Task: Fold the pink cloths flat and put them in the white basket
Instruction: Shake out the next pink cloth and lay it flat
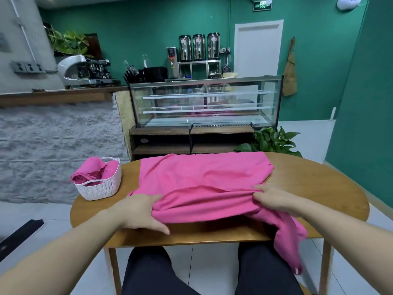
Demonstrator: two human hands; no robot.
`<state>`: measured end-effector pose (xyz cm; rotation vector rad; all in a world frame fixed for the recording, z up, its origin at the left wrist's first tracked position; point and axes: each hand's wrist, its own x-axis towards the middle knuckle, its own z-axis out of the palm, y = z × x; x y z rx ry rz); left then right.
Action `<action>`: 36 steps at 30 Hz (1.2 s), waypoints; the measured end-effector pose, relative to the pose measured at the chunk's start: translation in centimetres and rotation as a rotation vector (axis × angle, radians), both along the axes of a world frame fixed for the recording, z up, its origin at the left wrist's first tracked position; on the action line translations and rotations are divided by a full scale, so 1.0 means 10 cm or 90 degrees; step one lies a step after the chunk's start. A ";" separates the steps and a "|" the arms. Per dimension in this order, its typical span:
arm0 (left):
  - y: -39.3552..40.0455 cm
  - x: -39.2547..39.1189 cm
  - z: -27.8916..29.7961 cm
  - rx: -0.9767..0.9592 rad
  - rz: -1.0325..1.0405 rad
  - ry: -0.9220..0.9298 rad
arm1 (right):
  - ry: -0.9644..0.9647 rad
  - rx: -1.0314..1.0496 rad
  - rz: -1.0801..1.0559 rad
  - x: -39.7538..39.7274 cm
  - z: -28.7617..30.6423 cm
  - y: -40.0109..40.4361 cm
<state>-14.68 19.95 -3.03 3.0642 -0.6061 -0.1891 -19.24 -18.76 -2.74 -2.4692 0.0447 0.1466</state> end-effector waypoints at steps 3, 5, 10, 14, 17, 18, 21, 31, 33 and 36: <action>0.00 0.03 0.03 0.189 -0.039 -0.059 | 0.042 -0.143 0.105 -0.14 -0.01 0.03; 0.02 0.04 0.06 0.141 -0.038 -0.086 | 0.135 -0.282 0.182 -0.22 0.00 0.03; 0.04 -0.01 0.01 -0.257 0.028 0.012 | 0.078 -0.442 0.211 -0.28 -0.02 -0.04; 0.00 -0.10 0.03 -0.110 0.023 -0.042 | 0.035 -0.318 0.183 -0.27 0.09 -0.11; -0.05 -0.20 0.13 -0.019 -0.011 -0.038 | 0.017 -0.217 0.166 -0.30 0.11 -0.12; -0.05 -0.22 0.15 -0.002 -0.010 -0.007 | 0.020 -0.197 0.167 -0.32 0.11 -0.12; -0.04 -0.24 0.21 0.150 -0.014 0.040 | 0.071 -0.199 0.189 -0.37 0.11 -0.13; 0.13 -0.13 0.14 -0.158 -0.029 0.031 | 0.126 -0.270 0.191 -0.31 0.02 -0.42; 0.17 -0.12 0.15 -0.056 -0.044 0.091 | 0.120 -0.264 0.184 -0.29 0.03 -0.51; 0.29 -0.06 0.16 0.013 -0.085 0.080 | 0.098 -0.279 0.154 -0.27 0.06 -0.67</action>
